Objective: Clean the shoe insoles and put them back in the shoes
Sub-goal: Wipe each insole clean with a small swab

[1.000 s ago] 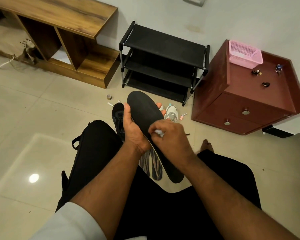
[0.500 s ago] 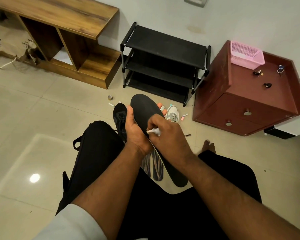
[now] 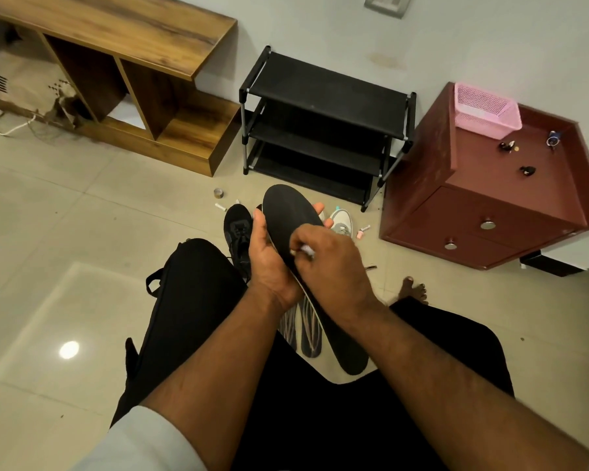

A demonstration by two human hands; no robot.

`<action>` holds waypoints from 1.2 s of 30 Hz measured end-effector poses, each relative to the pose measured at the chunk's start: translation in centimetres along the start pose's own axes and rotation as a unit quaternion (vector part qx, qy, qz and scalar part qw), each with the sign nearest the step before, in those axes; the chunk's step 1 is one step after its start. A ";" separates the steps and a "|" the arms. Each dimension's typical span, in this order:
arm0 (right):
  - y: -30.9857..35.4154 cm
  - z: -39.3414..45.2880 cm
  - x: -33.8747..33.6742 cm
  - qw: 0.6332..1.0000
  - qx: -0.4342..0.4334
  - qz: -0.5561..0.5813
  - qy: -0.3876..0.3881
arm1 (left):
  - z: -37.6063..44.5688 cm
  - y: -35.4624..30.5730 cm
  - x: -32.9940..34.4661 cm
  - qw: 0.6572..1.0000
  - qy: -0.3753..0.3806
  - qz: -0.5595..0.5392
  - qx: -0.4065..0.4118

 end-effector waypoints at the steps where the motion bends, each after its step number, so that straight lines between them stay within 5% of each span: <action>1: -0.8 0.2 -0.3 1.000 0.009 -0.011 -0.007 | 0.0 -0.1 0.1 1.000 0.005 0.000 -0.003; 6: -4.1 1.0 -1.6 0.997 0.066 -0.023 -0.035 | -0.3 0.1 0.7 0.999 0.004 0.031 -0.019; 14: 0.6 0.7 -0.2 1.000 -0.010 0.003 -0.022 | -0.2 0.2 0.4 0.999 0.007 0.022 -0.026; 20: -4.1 1.8 -1.7 0.993 0.101 -0.039 -0.040 | -0.3 1.1 0.8 0.998 -0.005 0.048 -0.050; 27: 1.0 0.8 -0.2 1.000 -0.007 -0.004 -0.025 | 0.1 0.7 0.4 0.999 0.000 0.024 -0.033; 36: -3.7 2.5 -1.9 0.995 0.062 -0.018 -0.070 | -0.4 0.8 1.1 0.997 -0.002 0.058 -0.044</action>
Point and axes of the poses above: each hand's wrist, its own z-axis towards the middle knuckle, its own x-axis out of the palm, y = z × x, the point moved 3 cm from there along z, towards the middle knuckle, and after that the axes turned 1 degree about -z, right-handed, at the moved point
